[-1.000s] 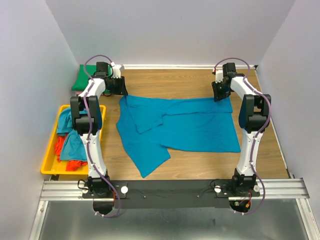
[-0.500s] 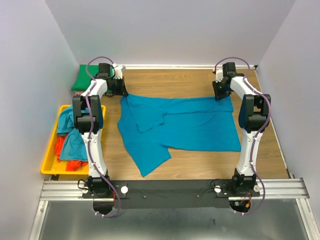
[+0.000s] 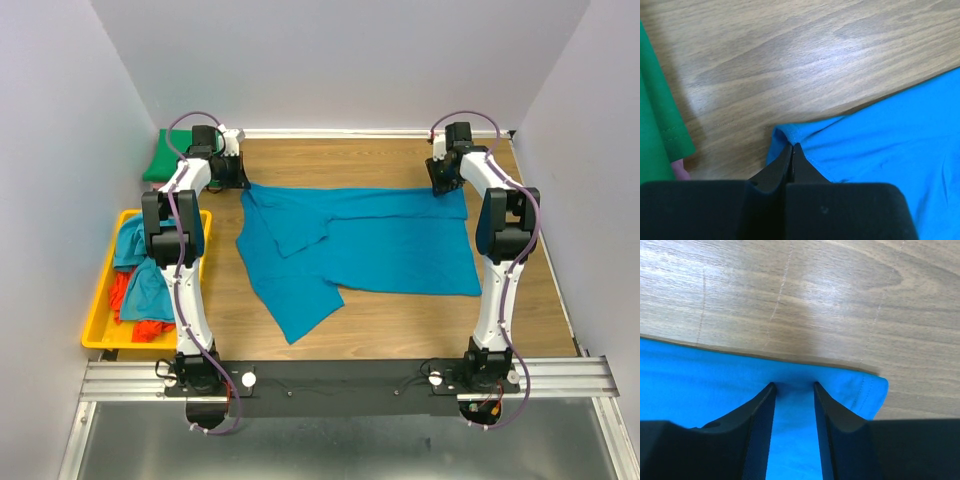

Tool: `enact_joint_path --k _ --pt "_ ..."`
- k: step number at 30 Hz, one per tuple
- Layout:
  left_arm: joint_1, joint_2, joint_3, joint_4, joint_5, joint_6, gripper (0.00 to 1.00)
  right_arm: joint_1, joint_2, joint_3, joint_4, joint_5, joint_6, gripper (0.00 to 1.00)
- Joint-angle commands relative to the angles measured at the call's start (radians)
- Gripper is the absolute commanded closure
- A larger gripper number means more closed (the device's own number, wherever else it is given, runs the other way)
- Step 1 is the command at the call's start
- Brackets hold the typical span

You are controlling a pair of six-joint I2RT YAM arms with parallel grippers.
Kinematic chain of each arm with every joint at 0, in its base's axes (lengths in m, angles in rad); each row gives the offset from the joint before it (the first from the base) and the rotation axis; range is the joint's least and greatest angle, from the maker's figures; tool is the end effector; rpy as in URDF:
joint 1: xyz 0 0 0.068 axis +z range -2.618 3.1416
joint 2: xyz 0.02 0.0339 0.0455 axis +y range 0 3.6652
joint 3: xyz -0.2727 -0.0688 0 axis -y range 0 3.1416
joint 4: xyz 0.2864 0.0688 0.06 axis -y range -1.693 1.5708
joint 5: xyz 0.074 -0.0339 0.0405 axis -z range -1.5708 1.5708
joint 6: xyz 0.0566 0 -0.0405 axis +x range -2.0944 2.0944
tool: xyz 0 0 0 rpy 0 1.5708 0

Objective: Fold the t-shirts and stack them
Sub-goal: Fold the tshirt

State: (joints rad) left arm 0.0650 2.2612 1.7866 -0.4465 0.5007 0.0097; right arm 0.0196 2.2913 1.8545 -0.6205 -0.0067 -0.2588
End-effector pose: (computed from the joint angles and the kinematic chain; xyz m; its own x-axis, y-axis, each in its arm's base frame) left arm 0.5512 0.0087 0.1478 -0.7923 -0.0430 -0.6086 0.2405 0.8947 -0.3764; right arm 0.5489 0.0111 0.1379 -0.8360 -0.2724 -0.4764 -0.2450 0.9621 -0.1201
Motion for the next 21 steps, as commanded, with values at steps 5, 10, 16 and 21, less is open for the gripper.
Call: enact_joint_path --k 5,10,16,21 --pt "0.013 -0.032 0.04 0.012 0.062 0.051 0.73 -0.009 -0.016 0.028 -0.007 -0.071 -0.036 0.41" --pt "0.001 -0.19 -0.024 -0.037 0.122 0.124 0.61 -0.009 -0.185 -0.021 -0.019 -0.157 -0.054 0.32" --pt "-0.062 -0.276 -0.165 -0.104 0.113 0.202 0.62 -0.009 -0.292 -0.17 -0.099 -0.22 -0.092 0.37" --pt "-0.132 -0.284 -0.299 -0.095 0.069 0.222 0.63 -0.009 -0.32 -0.33 -0.11 -0.168 -0.115 0.48"
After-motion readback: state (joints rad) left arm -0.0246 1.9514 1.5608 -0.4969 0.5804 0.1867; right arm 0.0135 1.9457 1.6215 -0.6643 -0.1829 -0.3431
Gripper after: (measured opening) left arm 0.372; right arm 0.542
